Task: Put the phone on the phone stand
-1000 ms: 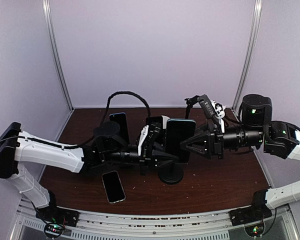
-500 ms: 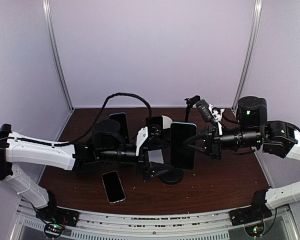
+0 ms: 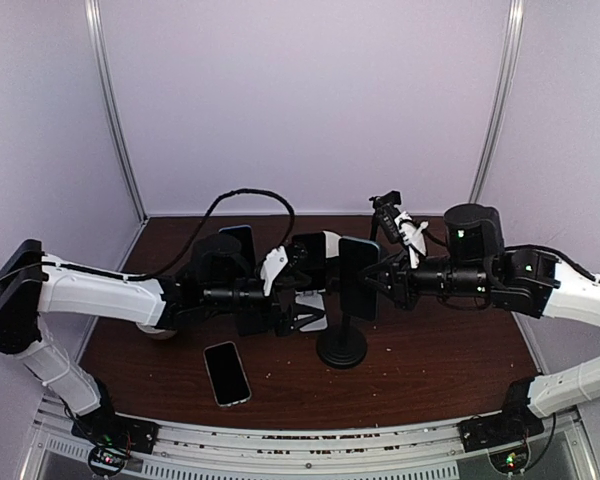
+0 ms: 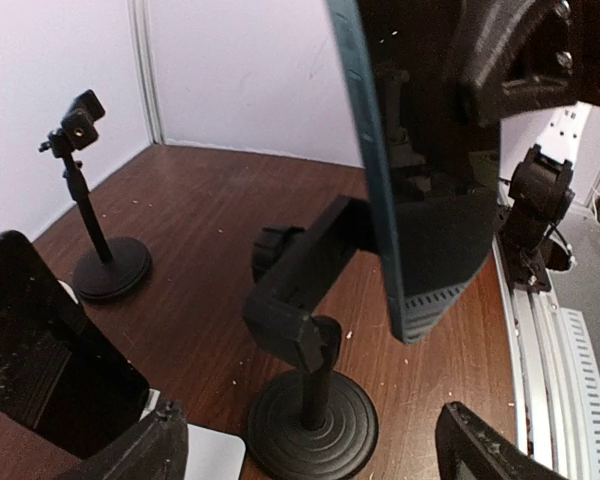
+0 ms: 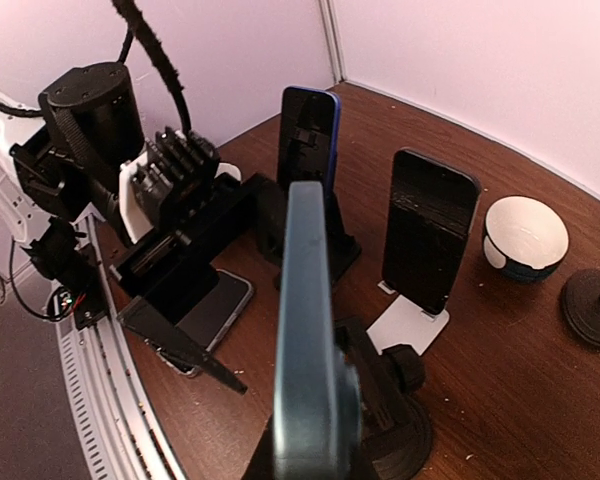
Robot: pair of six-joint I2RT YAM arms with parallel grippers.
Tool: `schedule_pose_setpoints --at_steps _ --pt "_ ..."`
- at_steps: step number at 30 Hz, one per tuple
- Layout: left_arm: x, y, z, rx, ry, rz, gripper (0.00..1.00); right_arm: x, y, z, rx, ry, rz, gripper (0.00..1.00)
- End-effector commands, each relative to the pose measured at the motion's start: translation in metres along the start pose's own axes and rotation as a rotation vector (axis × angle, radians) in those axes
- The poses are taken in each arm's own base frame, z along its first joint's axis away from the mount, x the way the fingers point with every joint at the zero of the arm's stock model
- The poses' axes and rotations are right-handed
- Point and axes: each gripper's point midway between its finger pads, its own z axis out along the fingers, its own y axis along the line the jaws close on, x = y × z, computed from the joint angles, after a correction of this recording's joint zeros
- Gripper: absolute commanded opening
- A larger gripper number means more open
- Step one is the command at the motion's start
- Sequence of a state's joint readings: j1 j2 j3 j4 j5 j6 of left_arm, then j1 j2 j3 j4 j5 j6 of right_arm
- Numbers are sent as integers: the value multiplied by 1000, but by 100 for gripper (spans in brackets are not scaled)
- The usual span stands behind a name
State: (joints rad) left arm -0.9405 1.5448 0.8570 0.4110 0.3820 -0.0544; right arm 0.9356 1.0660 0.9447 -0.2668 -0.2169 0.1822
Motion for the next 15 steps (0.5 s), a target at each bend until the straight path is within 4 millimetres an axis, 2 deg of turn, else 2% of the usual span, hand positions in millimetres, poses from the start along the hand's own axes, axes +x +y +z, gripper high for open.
schedule_pose_setpoints --at_steps 1,5,8,11,15 --pt "-28 -4 7 99 -137 -29 85 -26 -17 2 89 -135 -27 0" --pt "-35 -4 15 133 -176 -47 84 -18 -24 14 85 -101 -36 0" --pt "-32 0 26 136 -169 -58 86 -19 -30 22 78 -104 -33 0" --pt "-32 10 29 100 -173 -59 88 -19 -27 31 48 -96 -39 0" --pt "-35 14 33 115 -171 -35 89 -18 -24 32 28 -105 -48 0"
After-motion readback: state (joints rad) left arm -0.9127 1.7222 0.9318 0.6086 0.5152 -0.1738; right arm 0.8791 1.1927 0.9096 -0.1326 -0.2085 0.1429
